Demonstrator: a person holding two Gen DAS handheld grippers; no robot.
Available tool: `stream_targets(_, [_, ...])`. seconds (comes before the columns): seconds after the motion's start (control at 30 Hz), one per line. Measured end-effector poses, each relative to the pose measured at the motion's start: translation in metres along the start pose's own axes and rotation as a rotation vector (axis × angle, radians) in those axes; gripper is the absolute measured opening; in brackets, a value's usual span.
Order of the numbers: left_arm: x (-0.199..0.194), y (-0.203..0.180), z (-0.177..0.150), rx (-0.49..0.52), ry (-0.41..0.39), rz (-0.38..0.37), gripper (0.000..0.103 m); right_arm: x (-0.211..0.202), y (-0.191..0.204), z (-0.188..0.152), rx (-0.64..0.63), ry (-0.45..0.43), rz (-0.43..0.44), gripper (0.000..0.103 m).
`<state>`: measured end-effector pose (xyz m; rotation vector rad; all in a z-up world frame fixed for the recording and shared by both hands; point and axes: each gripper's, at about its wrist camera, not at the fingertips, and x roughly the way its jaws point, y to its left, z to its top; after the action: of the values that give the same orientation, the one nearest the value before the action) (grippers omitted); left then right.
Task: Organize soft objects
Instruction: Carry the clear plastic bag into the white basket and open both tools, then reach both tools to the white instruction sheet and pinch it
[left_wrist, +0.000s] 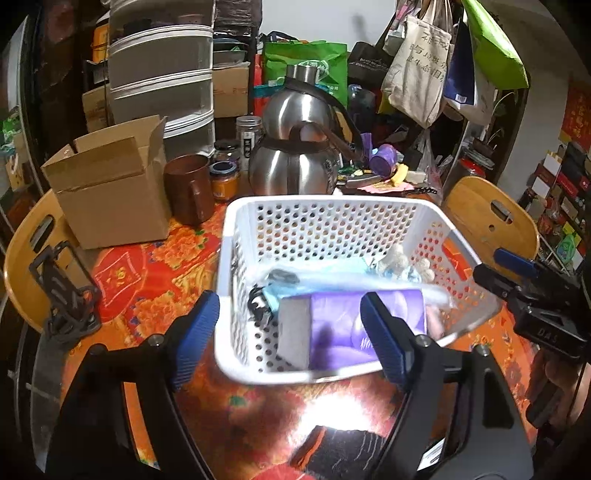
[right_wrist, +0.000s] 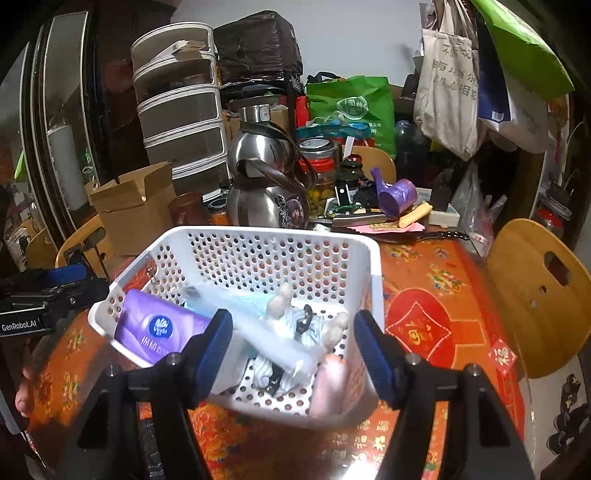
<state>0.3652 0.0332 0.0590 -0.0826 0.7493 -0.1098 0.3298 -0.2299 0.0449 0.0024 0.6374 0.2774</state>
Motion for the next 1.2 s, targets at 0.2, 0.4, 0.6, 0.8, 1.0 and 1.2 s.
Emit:
stream_targets(0.2, [-0.021, 0.004, -0.029, -0.001, 0.026, 0.017, 0.077, -0.027, 0.008, -0.024, 0.01, -0.001, 0.048, 0.069])
stream_targets(0.4, [-0.053, 0.007, -0.096, 0.002, 0.061, 0.008, 0.077, -0.072, 0.019, -0.104, -0.032, 0.006, 0.029, 0.081])
stream_targets(0.6, [-0.071, -0.01, -0.184, -0.003, 0.124, -0.025, 0.077, -0.087, 0.015, -0.189, 0.04, 0.088, 0.049, 0.081])
stream_targets(0.8, [-0.082, -0.05, -0.237, 0.012, 0.15, -0.101, 0.077, -0.102, 0.015, -0.242, 0.058, 0.128, 0.06, 0.081])
stream_targets(1.0, [-0.084, -0.074, -0.253, 0.02, 0.161, -0.15, 0.068, -0.102, 0.018, -0.255, 0.051, 0.128, 0.097, 0.072])
stream_targets(1.2, [-0.069, -0.088, -0.256, 0.053, 0.198, -0.161, 0.051, -0.1, 0.024, -0.254, 0.039, 0.11, 0.137, 0.054])
